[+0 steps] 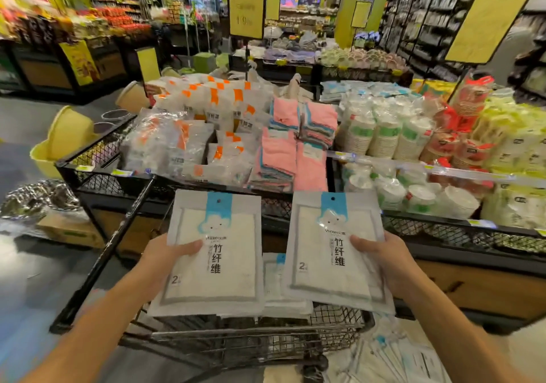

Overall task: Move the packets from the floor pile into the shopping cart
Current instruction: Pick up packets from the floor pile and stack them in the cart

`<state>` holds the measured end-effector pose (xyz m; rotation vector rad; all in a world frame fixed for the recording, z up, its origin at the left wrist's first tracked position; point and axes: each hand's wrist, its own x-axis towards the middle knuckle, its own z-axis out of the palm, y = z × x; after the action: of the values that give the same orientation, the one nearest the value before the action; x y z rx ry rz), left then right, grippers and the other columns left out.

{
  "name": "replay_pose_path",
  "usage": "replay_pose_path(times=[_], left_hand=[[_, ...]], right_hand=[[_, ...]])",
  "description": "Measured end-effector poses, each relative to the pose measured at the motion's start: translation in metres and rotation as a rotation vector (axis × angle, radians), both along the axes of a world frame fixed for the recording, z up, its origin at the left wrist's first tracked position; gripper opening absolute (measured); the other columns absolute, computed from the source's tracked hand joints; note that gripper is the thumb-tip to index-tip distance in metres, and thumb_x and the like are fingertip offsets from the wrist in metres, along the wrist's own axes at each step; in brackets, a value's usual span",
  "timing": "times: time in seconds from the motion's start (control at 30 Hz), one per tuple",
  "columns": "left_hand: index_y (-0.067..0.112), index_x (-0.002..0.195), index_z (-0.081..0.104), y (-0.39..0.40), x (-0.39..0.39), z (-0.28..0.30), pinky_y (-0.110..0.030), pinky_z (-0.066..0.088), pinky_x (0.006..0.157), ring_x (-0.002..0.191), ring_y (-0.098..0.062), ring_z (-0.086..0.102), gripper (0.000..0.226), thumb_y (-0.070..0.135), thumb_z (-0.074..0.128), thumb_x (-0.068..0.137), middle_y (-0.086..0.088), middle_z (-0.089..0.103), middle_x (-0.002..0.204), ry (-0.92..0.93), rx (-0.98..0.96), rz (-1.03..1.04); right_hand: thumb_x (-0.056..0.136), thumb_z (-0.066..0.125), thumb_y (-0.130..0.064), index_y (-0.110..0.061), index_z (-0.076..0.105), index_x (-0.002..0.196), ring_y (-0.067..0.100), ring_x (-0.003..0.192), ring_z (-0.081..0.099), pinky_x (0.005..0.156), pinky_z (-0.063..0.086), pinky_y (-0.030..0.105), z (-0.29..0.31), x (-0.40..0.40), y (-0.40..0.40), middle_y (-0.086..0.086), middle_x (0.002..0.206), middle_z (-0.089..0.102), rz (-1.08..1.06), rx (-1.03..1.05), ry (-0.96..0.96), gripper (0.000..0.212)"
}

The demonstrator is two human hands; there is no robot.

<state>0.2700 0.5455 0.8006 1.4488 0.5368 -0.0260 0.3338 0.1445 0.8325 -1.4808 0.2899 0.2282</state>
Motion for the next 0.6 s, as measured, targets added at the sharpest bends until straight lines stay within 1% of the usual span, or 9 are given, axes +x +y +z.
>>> replay_pose_path(times=[0.07, 0.13, 0.27, 0.37, 0.43, 0.5, 0.6], left_hand=[[0.009, 0.116, 0.067, 0.004, 0.014, -0.014, -0.047, 0.060, 0.075, 0.087, -0.031, 0.077, 0.034, 0.006, 0.078, 0.084, -0.011, 0.079, 0.098, 0.026, 0.005, 0.013], [0.010, 0.116, 0.067, 0.003, 0.028, -0.028, -0.045, 0.060, 0.074, 0.087, -0.031, 0.077, 0.032, 0.007, 0.077, 0.085, -0.011, 0.079, 0.099, 0.046, -0.005, 0.013], [0.010, 0.117, 0.067, 0.000, 0.058, -0.063, -0.049, 0.060, 0.079, 0.091, -0.033, 0.076, 0.033, 0.007, 0.076, 0.085, -0.012, 0.078, 0.102, 0.101, -0.039, 0.039], [0.009, 0.119, 0.067, -0.001, 0.076, -0.094, -0.058, 0.058, 0.087, 0.094, -0.036, 0.075, 0.041, 0.006, 0.081, 0.079, -0.013, 0.077, 0.105, 0.169, -0.042, 0.118], [0.009, 0.118, 0.068, 0.001, 0.088, -0.117, -0.061, 0.057, 0.089, 0.096, -0.038, 0.075, 0.044, 0.007, 0.083, 0.077, -0.014, 0.077, 0.106, 0.202, -0.048, 0.162], [0.011, 0.117, 0.068, 0.004, 0.099, -0.142, -0.061, 0.057, 0.088, 0.096, -0.038, 0.074, 0.046, 0.009, 0.085, 0.075, -0.013, 0.077, 0.106, 0.242, -0.023, 0.186], [0.011, 0.112, 0.070, 0.002, 0.113, -0.180, -0.054, 0.060, 0.082, 0.090, -0.035, 0.076, 0.035, 0.006, 0.082, 0.080, -0.011, 0.078, 0.101, 0.303, 0.023, 0.210]], right_hand=[[0.090, 0.073, 0.000, -0.001, 0.067, 0.114, 0.034, 0.088, 0.078, 0.072, 0.066, 0.044, -0.013, 0.014, 0.005, 0.018, 0.101, 0.079, 0.003, -0.004, 0.029, 0.024], [0.090, 0.073, 0.000, 0.000, 0.067, 0.114, 0.034, 0.088, 0.078, 0.073, 0.065, 0.044, -0.029, 0.031, 0.006, 0.017, 0.101, 0.079, 0.004, -0.016, 0.052, 0.025], [0.090, 0.073, -0.001, 0.001, 0.067, 0.118, 0.034, 0.091, 0.078, 0.072, 0.066, 0.043, -0.072, 0.072, 0.007, 0.017, 0.102, 0.079, 0.031, -0.037, 0.123, 0.029], [0.090, 0.073, -0.002, 0.002, 0.067, 0.119, 0.036, 0.093, 0.077, 0.071, 0.066, 0.043, -0.109, 0.106, 0.005, 0.019, 0.104, 0.078, 0.067, -0.039, 0.181, 0.030], [0.090, 0.073, -0.002, 0.002, 0.068, 0.116, 0.036, 0.092, 0.077, 0.069, 0.066, 0.042, -0.137, 0.127, 0.006, 0.019, 0.103, 0.078, 0.087, -0.047, 0.228, 0.027], [0.089, 0.074, -0.003, 0.004, 0.068, 0.116, 0.037, 0.091, 0.077, 0.074, 0.065, 0.047, -0.167, 0.146, 0.007, 0.020, 0.102, 0.078, 0.101, -0.074, 0.276, 0.028], [0.089, 0.074, -0.007, 0.005, 0.067, 0.119, 0.038, 0.094, 0.077, 0.089, 0.060, 0.057, -0.208, 0.166, 0.011, 0.020, 0.104, 0.078, 0.146, -0.106, 0.347, 0.033]])
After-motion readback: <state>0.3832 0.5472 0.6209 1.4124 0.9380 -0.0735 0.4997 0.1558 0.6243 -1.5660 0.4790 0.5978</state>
